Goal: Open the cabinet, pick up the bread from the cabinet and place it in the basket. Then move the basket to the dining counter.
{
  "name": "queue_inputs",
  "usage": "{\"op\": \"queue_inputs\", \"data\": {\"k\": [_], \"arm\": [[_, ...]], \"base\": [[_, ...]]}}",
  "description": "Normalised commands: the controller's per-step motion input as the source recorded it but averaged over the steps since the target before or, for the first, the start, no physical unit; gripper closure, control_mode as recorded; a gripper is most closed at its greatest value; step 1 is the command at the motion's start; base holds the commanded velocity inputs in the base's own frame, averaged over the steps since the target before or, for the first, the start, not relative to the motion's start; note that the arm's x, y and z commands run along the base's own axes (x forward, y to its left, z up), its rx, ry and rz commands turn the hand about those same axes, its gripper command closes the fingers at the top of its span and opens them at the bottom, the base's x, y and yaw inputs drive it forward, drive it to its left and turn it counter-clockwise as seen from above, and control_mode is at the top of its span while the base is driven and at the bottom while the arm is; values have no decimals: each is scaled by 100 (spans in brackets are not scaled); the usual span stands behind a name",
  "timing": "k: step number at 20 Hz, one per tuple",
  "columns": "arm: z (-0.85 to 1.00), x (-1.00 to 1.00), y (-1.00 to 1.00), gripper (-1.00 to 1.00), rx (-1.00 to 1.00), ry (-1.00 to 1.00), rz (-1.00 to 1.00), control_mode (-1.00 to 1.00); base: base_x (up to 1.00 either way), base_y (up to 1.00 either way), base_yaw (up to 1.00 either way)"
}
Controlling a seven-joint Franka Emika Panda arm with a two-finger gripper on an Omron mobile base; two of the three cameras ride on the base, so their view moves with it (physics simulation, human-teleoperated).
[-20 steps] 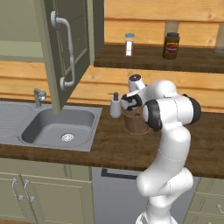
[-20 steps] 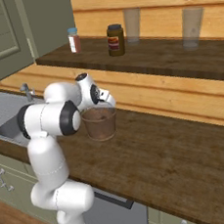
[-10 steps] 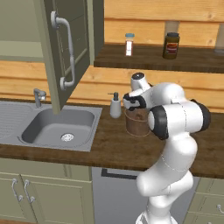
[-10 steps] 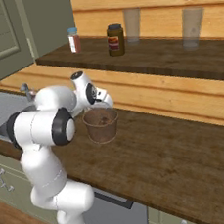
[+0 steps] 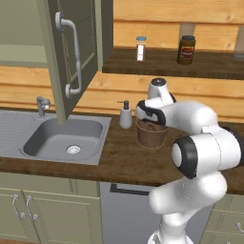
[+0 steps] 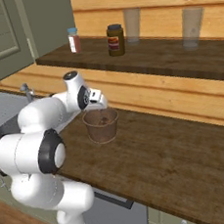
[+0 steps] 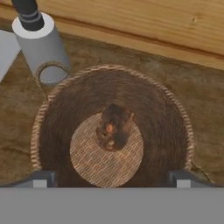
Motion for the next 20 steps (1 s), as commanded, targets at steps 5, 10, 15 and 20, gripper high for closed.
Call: {"op": "queue_inputs", "data": {"k": [5, 10, 15, 20], "arm": [[8, -27, 26, -100, 0, 7, 31, -100], [0, -3, 30, -100, 8, 18, 26, -100], [-10, 21, 31, -100, -1, 31, 9, -100], [-28, 24, -7, -100, -2, 23, 0, -100]], "base": [[0, 0, 0], [0, 0, 0], [0, 0, 0], [0, 0, 0]]}}
